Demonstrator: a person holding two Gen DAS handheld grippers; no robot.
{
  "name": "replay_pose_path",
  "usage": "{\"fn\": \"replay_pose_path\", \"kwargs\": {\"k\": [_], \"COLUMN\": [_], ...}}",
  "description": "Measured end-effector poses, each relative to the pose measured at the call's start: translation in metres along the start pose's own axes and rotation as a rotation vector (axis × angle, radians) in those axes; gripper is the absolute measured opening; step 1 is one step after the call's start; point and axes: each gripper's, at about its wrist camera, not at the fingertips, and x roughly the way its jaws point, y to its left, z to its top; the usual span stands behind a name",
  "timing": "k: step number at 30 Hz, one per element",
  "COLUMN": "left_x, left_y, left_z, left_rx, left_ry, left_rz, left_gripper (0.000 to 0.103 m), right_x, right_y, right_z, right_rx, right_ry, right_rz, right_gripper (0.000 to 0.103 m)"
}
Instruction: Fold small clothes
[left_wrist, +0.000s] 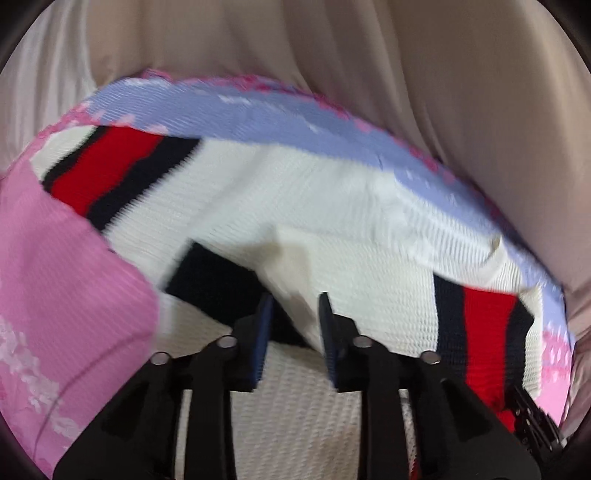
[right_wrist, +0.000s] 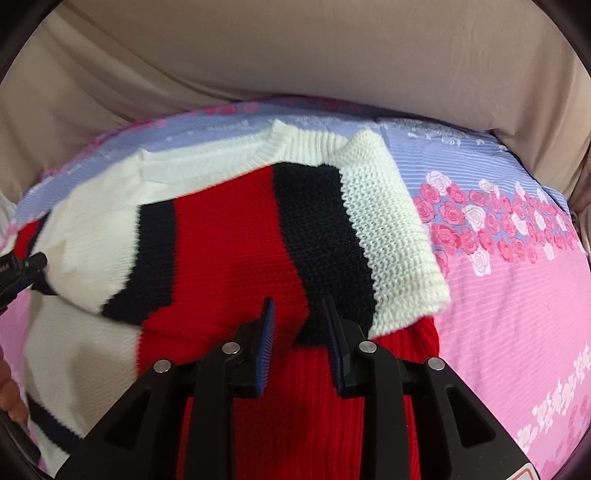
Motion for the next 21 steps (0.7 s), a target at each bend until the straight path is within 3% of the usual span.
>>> {"fn": "replay_pose_path", "kwargs": {"k": [2,3,4,7,10,12,16,17,21], "left_x": [-0.016,-0.021,-0.023,-0.014,0.006,0.021,0.046,0.044,0.013], "left_y": [0.031,0.053,0.074,0.155,0.222,0.251,0.273,0.272,0.236], "left_z": [0.012,0.022,0.033,0.069,0.095,0.107,0.112,0.112,0.118], "left_rx": [-0.040,-0.067,-0.096,-0.217,-0.319,-0.359,-0.398,-0.401,-0.347], "left_ry": [-0.059,-0.084,-0.101,-0.127,-0.105,-0.078,0.009,-0.006,-0.105], "left_rz": [0.042,0.080,0.116,0.238,0.328,0.345,0.255,0.261,0.213], "left_gripper": [0.060,0.065,0.078,0.081,0.081,0.070,0.021,0.009,0.005], "right_x": [-0.017,-0.024,-0.030,-0.042,-0.047,-0.048,-0.050,-0.051,-0.056], "right_y": [0.005,0.007,0.010,0.019,0.031,0.039,0.060,0.064,0.068], "right_z": [-0.014,-0.021,-0.030,-0.055,-0.074,-0.082,-0.088,-0.087,-0.083], "right_rx": [-0.016,-0.024,-0.030,-0.039,-0.032,-0.016,-0.040,-0.045,-0.038], "right_ry": [-0.005,-0.004,-0.001,0.028,0.074,0.106,0.112,0.106,0.081], "right_rz": [0.018,0.029,0.034,0.043,0.050,0.065,0.059,0.061,0.074], "right_gripper": [0.034,0.035,0.036,0.036,0.036,0.036,0.036,0.036,0.036]}}
